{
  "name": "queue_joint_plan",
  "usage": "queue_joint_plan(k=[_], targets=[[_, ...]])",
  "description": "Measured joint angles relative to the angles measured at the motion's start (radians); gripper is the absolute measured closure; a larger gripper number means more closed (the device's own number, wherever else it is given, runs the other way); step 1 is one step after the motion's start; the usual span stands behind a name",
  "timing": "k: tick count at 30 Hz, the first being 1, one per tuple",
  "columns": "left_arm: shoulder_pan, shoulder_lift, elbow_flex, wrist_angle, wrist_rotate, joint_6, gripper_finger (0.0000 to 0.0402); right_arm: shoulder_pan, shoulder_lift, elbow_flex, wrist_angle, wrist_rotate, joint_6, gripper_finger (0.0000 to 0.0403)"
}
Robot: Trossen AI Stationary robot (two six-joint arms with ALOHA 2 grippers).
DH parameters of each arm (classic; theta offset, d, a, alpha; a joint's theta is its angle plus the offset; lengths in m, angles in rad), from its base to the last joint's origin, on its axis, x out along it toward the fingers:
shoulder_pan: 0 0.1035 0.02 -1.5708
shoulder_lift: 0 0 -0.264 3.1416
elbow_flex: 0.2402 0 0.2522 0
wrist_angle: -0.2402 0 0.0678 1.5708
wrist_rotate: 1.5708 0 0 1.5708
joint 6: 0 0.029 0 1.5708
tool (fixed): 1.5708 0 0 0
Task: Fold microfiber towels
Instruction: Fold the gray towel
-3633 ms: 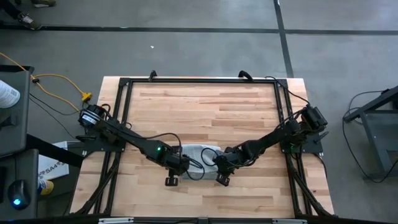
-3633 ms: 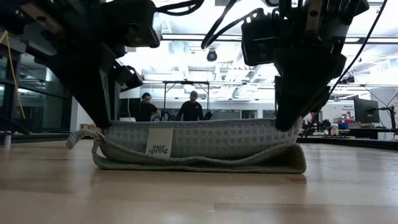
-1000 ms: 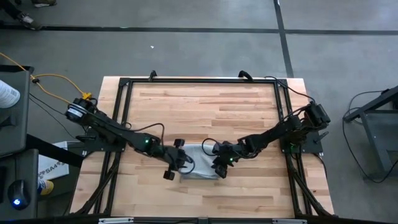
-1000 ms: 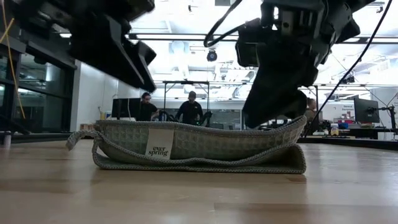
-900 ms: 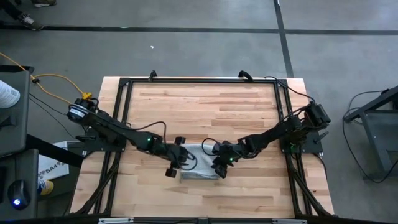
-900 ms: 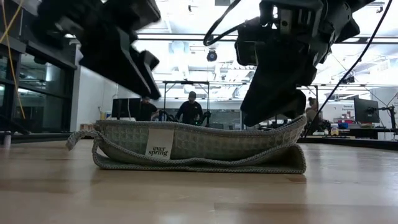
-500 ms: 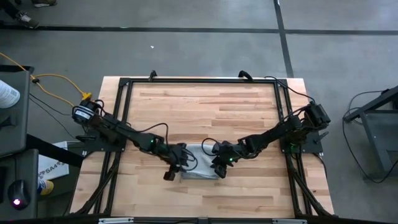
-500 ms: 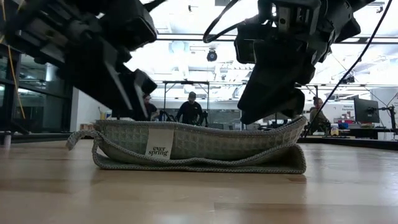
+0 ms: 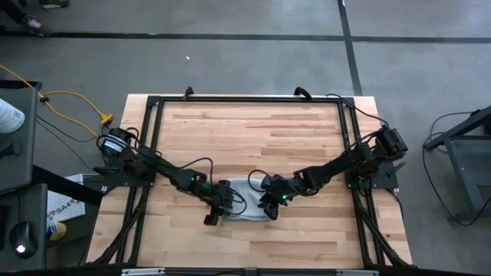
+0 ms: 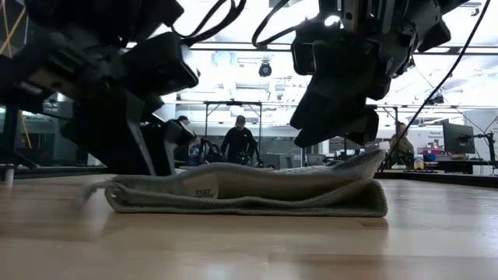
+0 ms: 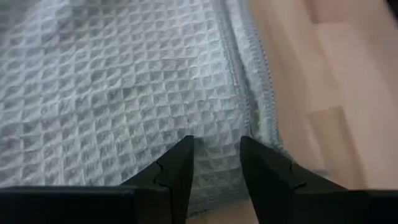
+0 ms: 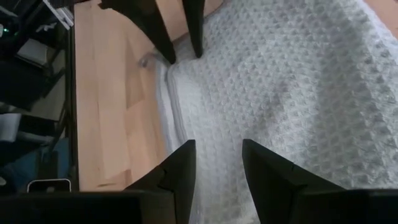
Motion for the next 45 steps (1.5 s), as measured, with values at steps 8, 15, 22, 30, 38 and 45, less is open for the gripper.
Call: queue_joint_plan(k=[8, 15, 22, 30, 38, 45], targets=[[-0.045, 0.001, 0.000, 0.024, 0.069, -0.034, 0.0270, 0.026, 0.009, 0.000, 0.002, -0.003, 0.036, 0.0314], [-0.060, 0.000, 0.000, 0.013, 0.043, -0.042, 0.0270, 0.068, 0.028, -0.002, 0.010, -0.002, 0.084, 0.0369], [-0.059, 0.000, 0.000, 0.017, 0.042, -0.045, 0.0270, 0.092, 0.086, -0.004, 0.025, -0.006, 0.168, 0.0398], [-0.059, 0.000, 0.000, 0.012, 0.042, -0.061, 0.0270, 0.092, 0.162, -0.003, 0.123, -0.054, 0.211, 0.0400], [-0.059, 0.000, 0.000, 0.010, 0.043, -0.069, 0.0270, 0.064, 0.098, 0.001, 0.184, -0.007, 0.133, 0.0399], [-0.059, -0.001, 0.000, 0.008, 0.044, -0.069, 0.0270, -0.004, 0.099, -0.002, 0.065, 0.075, 0.126, 0.0399]])
